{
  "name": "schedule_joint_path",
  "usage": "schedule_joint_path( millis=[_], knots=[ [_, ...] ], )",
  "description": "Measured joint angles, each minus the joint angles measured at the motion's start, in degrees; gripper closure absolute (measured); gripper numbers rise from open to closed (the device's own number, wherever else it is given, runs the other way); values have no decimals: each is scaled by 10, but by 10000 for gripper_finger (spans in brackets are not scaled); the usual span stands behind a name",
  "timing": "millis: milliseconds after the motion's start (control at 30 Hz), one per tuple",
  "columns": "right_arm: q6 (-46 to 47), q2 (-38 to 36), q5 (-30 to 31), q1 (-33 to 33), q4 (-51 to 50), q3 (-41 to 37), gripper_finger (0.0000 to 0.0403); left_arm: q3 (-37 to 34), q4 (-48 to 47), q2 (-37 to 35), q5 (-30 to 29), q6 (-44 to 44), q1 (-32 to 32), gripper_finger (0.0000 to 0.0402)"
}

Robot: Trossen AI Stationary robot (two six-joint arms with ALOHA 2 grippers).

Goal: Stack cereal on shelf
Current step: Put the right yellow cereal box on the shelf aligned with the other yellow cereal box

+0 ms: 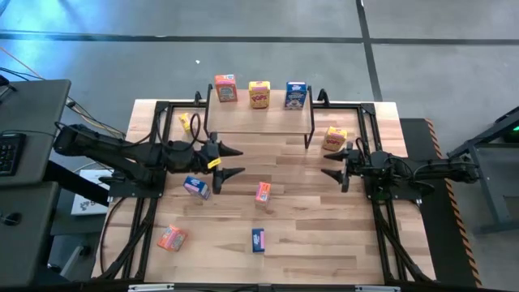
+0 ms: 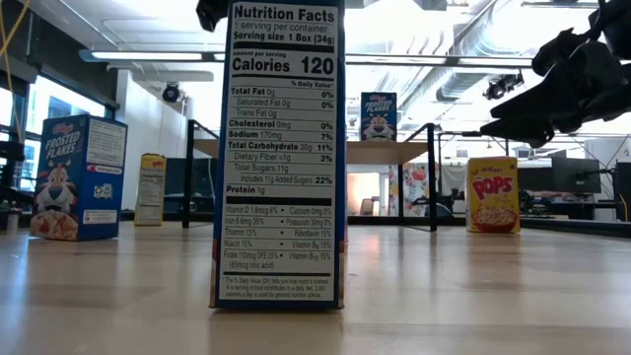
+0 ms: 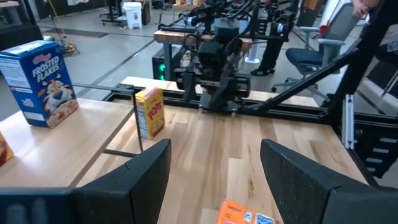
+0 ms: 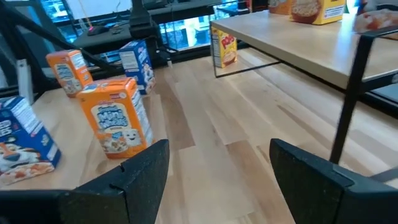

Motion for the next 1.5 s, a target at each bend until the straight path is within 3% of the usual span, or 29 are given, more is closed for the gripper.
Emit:
schedule_joint_path(
  millis=[133,333,867,1033,1200,1500],
  knots=[
    [3,0,1,0,0,0,132,0,0,0,-16,0,-9,163],
    [1,0,-46,0,9,0,132,0,0,0,-24,-14,-13,163],
    [0,0,-64,0,81,2,132,0,-1,0,-25,-16,-13,163],
    [-5,14,-64,0,72,53,132,0,-1,0,-25,-3,-13,163],
    [-39,45,-47,0,-10,131,132,0,-1,0,-25,1,-13,163],
    [-19,125,24,0,-259,293,132,0,-1,0,-25,23,-13,163]
  ],
)
